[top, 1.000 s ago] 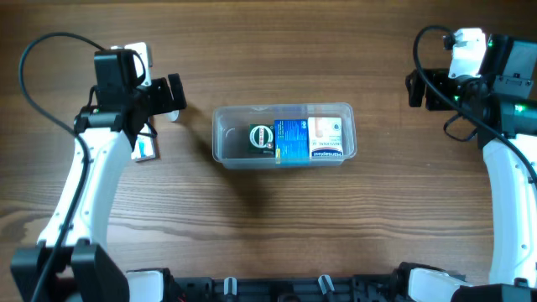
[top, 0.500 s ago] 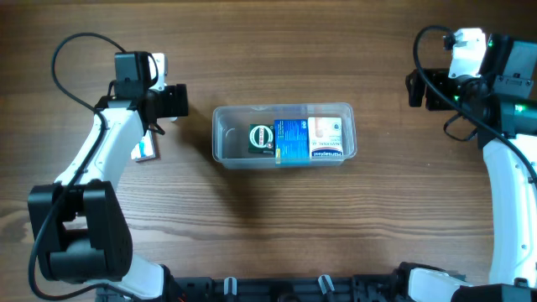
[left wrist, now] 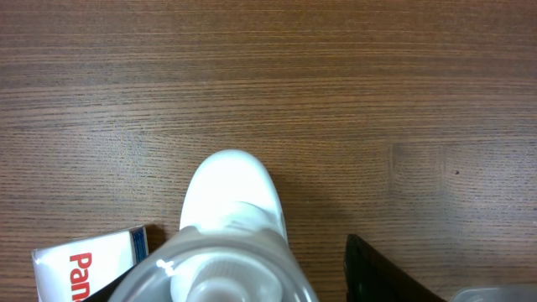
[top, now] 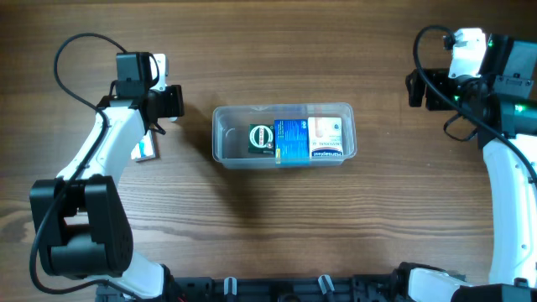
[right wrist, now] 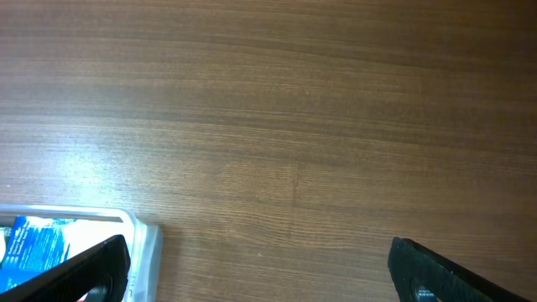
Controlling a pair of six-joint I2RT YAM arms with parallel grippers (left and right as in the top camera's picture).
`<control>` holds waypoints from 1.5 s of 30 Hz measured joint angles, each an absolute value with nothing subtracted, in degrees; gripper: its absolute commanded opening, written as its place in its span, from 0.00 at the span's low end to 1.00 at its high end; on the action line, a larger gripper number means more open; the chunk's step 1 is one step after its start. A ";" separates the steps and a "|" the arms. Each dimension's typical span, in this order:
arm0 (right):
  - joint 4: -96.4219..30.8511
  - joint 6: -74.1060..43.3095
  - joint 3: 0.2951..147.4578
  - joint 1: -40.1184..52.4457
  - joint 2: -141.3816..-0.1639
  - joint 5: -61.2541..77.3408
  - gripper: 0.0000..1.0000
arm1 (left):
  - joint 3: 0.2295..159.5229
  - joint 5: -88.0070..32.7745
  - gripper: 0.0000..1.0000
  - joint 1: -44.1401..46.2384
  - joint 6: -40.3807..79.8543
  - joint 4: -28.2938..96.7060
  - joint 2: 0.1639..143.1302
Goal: Pack container
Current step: 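Move left gripper to clear spray bottle and grasp it, then place spray bottle with left gripper into container's left end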
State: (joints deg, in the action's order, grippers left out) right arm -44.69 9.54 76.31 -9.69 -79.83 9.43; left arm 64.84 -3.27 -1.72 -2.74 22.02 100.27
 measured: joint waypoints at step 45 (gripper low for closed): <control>-44.69 9.54 76.31 -9.69 -79.83 9.43 1.00 | 64.77 2.31 0.25 20.95 9.54 37.28 75.40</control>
